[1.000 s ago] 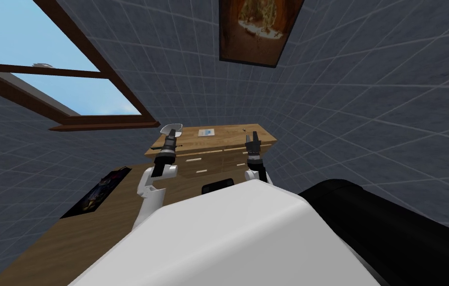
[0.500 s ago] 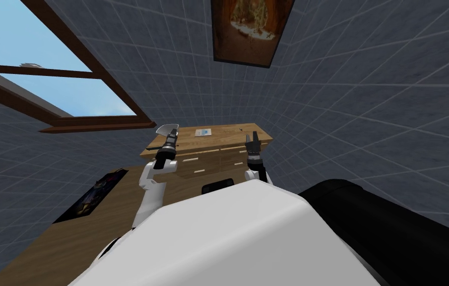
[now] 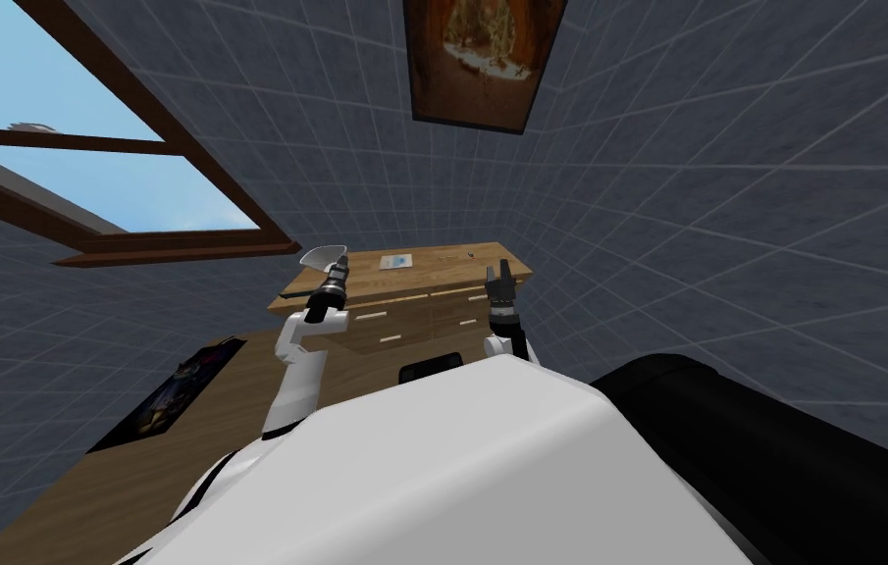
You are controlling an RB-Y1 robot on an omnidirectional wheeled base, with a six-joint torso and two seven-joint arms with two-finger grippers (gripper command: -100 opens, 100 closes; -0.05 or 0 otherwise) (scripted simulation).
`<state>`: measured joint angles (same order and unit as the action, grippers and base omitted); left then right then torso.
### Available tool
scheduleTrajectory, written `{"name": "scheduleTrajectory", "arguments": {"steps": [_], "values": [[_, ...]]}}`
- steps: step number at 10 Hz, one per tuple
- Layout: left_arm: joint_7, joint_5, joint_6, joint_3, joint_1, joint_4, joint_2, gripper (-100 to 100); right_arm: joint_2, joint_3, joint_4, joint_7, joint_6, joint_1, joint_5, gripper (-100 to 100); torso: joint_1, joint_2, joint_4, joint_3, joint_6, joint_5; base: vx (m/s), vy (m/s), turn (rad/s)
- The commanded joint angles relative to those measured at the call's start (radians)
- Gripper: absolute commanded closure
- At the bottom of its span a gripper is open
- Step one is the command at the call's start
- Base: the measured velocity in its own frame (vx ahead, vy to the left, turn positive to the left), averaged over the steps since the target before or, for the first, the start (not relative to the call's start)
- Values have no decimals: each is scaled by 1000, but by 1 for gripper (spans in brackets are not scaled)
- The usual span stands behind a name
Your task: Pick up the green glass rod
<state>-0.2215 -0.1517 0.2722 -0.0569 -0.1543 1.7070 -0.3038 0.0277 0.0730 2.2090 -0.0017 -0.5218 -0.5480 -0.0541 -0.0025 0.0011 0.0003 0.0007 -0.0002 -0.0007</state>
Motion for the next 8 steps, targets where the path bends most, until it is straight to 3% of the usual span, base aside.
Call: {"name": "scheduleTrajectory", "arguments": {"steps": [1, 2, 4, 5, 6, 7, 8], "values": [[0, -1, 47, -5, -21, -27, -11, -100, 0, 0, 0, 0, 0, 0, 0, 0, 0, 0, 0, 0, 0, 0, -14, -54, -42], [-2, -11, 77, -14, -65, -71, -24, -100, 0, 0, 0, 0, 0, 0, 0, 0, 0, 0, 0, 0, 0, 0, -15, -64, -65], [-2, -11, 112, -14, -65, -80, -24, -100, 0, 0, 0, 0, 0, 0, 0, 0, 0, 0, 0, 0, 0, 0, -18, -39, -20], [-4, -20, 153, -24, -108, -124, -37, -100, 0, 0, 0, 0, 0, 0, 0, 0, 1, 0, 0, 0, -1, 0, -9, -36, -63], [-4, -20, 176, -24, -108, -135, -37, -100, 0, 0, 0, 0, 0, 0, 0, 0, 1, 0, 0, 0, 0, 0, -5, -40, -39], [-6, -30, 202, -33, -148, -172, -50, -100, 0, 0, 0, 0, 0, 0, 0, 0, 1, 0, 0, 0, -1, 0, 2, -59, -55], [-6, -30, 234, -33, -151, -192, -50, -100, 0, 0, 0, 0, 0, 0, 0, 0, 0, -1, 0, 0, 0, 0, 1, -47, -31]]}}
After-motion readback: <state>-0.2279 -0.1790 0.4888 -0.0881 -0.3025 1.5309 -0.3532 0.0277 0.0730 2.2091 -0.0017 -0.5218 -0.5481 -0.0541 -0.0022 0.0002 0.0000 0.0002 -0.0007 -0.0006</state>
